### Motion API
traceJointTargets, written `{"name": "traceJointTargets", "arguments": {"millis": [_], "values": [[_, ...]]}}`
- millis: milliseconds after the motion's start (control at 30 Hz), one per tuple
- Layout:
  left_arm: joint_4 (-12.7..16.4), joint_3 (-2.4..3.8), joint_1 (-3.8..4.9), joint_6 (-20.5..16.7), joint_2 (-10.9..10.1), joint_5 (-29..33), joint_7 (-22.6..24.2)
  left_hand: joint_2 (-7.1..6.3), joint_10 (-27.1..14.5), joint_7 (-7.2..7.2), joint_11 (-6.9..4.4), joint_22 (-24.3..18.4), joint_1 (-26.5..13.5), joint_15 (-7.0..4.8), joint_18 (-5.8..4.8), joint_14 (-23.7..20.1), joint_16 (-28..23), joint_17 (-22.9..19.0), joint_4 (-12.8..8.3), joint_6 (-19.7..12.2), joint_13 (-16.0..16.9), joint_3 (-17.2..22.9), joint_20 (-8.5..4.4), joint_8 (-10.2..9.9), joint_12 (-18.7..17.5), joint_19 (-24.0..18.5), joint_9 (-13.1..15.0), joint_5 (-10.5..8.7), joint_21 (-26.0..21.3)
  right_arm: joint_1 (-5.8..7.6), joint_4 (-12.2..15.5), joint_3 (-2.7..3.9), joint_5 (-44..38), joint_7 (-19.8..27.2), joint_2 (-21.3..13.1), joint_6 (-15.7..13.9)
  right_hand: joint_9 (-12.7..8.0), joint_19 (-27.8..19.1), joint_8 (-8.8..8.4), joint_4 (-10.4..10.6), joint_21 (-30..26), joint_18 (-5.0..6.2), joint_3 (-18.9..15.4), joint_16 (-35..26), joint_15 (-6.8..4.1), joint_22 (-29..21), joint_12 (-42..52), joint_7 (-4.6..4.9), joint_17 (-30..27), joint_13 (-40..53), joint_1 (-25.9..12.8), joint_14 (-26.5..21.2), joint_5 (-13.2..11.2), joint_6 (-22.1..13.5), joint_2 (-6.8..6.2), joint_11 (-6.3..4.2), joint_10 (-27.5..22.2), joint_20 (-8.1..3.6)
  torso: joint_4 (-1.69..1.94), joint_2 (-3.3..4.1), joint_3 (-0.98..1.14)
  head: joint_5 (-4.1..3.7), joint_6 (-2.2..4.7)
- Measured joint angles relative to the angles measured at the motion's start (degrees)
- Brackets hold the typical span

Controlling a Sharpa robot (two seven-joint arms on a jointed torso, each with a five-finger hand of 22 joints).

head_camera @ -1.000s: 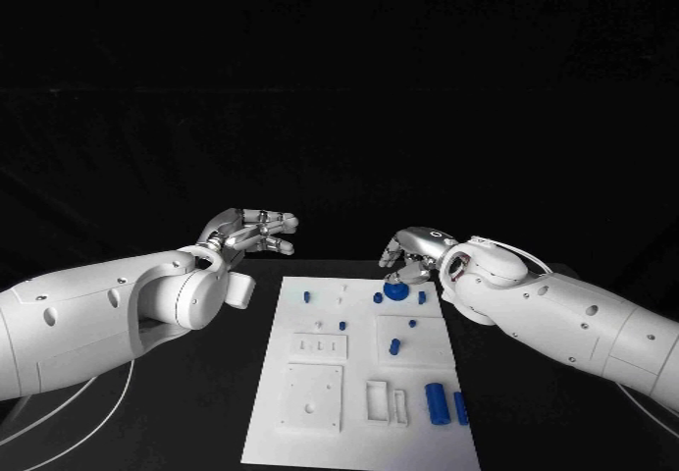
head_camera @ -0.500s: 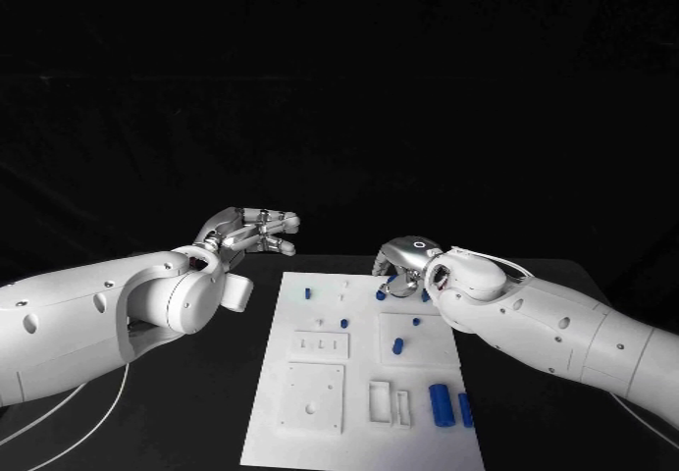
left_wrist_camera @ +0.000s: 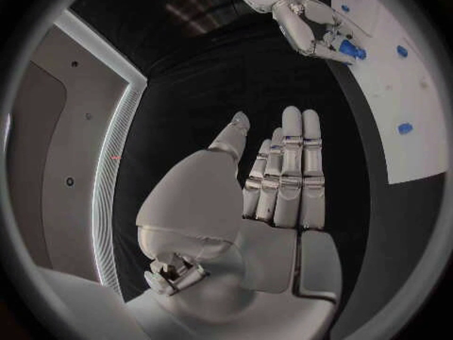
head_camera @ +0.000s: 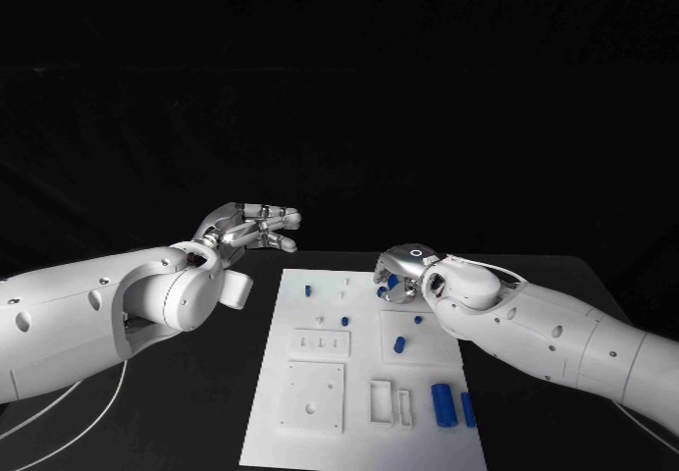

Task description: Assemble the parts on the task board

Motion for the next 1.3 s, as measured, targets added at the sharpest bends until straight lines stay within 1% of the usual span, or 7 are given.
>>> {"name": "traceJointTargets", "arguments": {"millis": [467,700,800,900,1133,1200,1300], "values": [[0.17,0.0,0.36,0.19,-0.33,-0.34,-0.29,0.0,-0.41,0.2,0.0,-0.01,0.0,0.0,0.0,0.0,0.0,0.01,0.0,-0.2,0.0,0.0,0.0,0.0,0.0,0.0,0.0,0.0,0.0,-0.16,-0.55,-0.08,-1.2,-0.79,0.24,-0.02,0.05,0.41,0.0,0.3,-1.21,-0.08,3.86,0.51,-0.02,3.36,0.0,0.0,0.0,0.0,-0.38,-0.02,-1.39,0.38,-0.38,0.0,0.0,0.0,0.11,0.67,-0.05,0.08,0.4],[0.28,0.0,0.57,0.31,-0.43,-0.53,-0.45,0.0,-0.42,0.02,0.0,-0.01,0.0,0.0,0.0,0.0,0.0,-0.04,0.0,-0.38,0.0,0.0,0.0,0.0,0.0,0.0,-0.01,0.0,0.0,-0.2,-0.72,-0.09,-1.44,-0.86,0.54,-0.11,0.04,1.02,0.0,0.69,-0.98,-0.28,6.47,0.52,-0.24,5.22,0.0,-0.15,0.01,-0.01,-0.38,-0.23,-3.11,1.38,-0.38,-0.51,1.82,-0.36,0.19,0.92,-0.16,0.12,0.46],[0.29,0.0,0.66,0.31,-0.45,-0.61,-0.53,0.0,-0.41,0.02,0.0,-0.01,0.0,0.0,0.0,0.0,0.0,-0.04,0.0,-0.38,0.0,0.0,0.0,0.0,0.0,0.01,-0.01,0.0,0.0,-0.23,-0.75,-0.09,-1.46,-0.86,0.59,-0.23,0.09,1.83,-0.01,0.89,4.54,-0.5,7.98,0.56,-0.55,10.52,0.0,-0.25,0.0,0.08,-0.38,-0.53,-4.2,2.48,-0.38,-1.01,3.95,-0.63,0.22,1.01,-0.2,0.08,0.47],[0.22,0.0,0.73,0.31,-0.45,-0.72,-0.63,0.0,-0.41,0.02,0.0,-0.01,0.0,0.0,0.0,0.0,0.0,-0.04,0.0,-0.38,-0.01,0.0,0.0,0.0,0.0,0.01,-0.01,0.0,0.0,-0.23,-0.79,-0.08,-1.47,-0.86,0.6,-0.54,0.09,1.15,0.1,1.21,7.25,-1.01,9.03,0.67,-0.55,13.72,-0.01,-0.48,0.0,0.08,-0.5,-0.53,-6.16,3.78,-0.03,-1.44,5.58,-1.2,0.26,1.07,-0.24,0.08,0.47],[-0.42,0.0,0.8,0.31,-0.19,-1.07,-0.81,0.0,-0.41,0.22,0.0,-0.02,0.01,0.21,0.0,-0.21,0.0,-0.04,0.0,-0.58,-0.01,0.0,0.0,0.0,0.0,0.01,-0.01,0.0,0.0,-0.23,-0.69,-0.05,-1.47,-0.76,0.59,-1.85,0.51,0.15,0.19,1.14,10.74,-1.1,10.55,0.67,-1.8,18.06,-0.01,-1.32,0.24,0.09,0.23,-0.61,-9.33,6.87,0.85,-2.63,9.04,-2.03,0.26,1.29,-0.33,-0.03,0.56],[-0.57,0.0,0.8,0.31,-0.12,-1.14,-0.86,0.0,-0.44,0.22,0.02,-0.02,0.01,0.21,0.0,-0.21,0.0,-0.04,0.0,-0.58,-0.01,0.0,0.0,0.0,0.0,0.01,-0.01,0.0,0.01,-0.24,-0.59,-0.05,-1.48,-0.76,0.58,-2.28,0.52,-0.07,0.18,1.1,10.99,-1.39,10.59,0.67,-1.97,18.73,0.01,-1.47,0.28,0.09,0.31,-0.77,-9.34,7.39,0.92,-2.73,9.58,-2.25,0.26,1.35,-0.36,-0.07,0.59],[-0.8,0.0,0.8,0.31,-0.05,-1.21,-0.96,0.0,-0.63,0.22,0.21,-0.02,0.01,0.21,0.0,-0.21,0.0,-0.04,0.0,-0.58,-0.01,0.0,0.0,0.0,0.0,0.01,-0.01,0.0,0.23,-0.32,-0.14,-0.09,-1.53,-0.93,0.54,-3.26,0.54,-0.46,0.17,1.05,11.45,-1.81,11.26,0.49,-1.97,20.63,0.14,-1.54,0.48,0.09,0.69,-0.78,-11.01,7.45,1.29,-2.57,9.75,-2.64,0.26,1.38,-0.38,-0.1,0.62]]}}
